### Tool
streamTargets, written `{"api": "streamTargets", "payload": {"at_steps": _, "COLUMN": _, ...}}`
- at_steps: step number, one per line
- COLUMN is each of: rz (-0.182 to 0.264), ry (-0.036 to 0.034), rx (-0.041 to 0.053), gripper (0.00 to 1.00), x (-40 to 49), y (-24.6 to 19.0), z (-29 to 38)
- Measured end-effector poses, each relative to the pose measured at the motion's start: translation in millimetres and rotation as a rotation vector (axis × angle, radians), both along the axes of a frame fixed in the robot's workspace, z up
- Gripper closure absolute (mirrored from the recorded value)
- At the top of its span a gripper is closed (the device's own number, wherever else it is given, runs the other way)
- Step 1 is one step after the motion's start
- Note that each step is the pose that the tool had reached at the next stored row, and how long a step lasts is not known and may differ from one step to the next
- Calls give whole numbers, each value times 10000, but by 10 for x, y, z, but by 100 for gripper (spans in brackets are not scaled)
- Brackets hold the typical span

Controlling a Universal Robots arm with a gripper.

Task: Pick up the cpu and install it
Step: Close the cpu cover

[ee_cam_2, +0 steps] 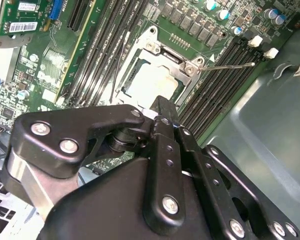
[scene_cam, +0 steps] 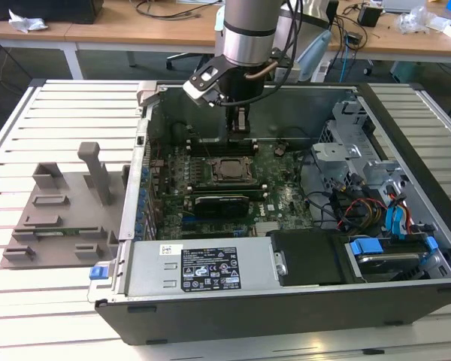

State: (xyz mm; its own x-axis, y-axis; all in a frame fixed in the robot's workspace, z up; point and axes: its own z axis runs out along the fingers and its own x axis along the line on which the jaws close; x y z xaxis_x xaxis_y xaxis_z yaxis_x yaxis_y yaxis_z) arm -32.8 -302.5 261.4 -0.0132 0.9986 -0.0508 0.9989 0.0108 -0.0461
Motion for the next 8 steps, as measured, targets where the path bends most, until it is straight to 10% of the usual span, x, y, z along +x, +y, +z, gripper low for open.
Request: {"api": "streamTargets", "payload": {"at_steps": 8, "rz": 0, "ry": 3, "rx": 26, "gripper": 89, "x": 0, "y": 0, "z": 1}}
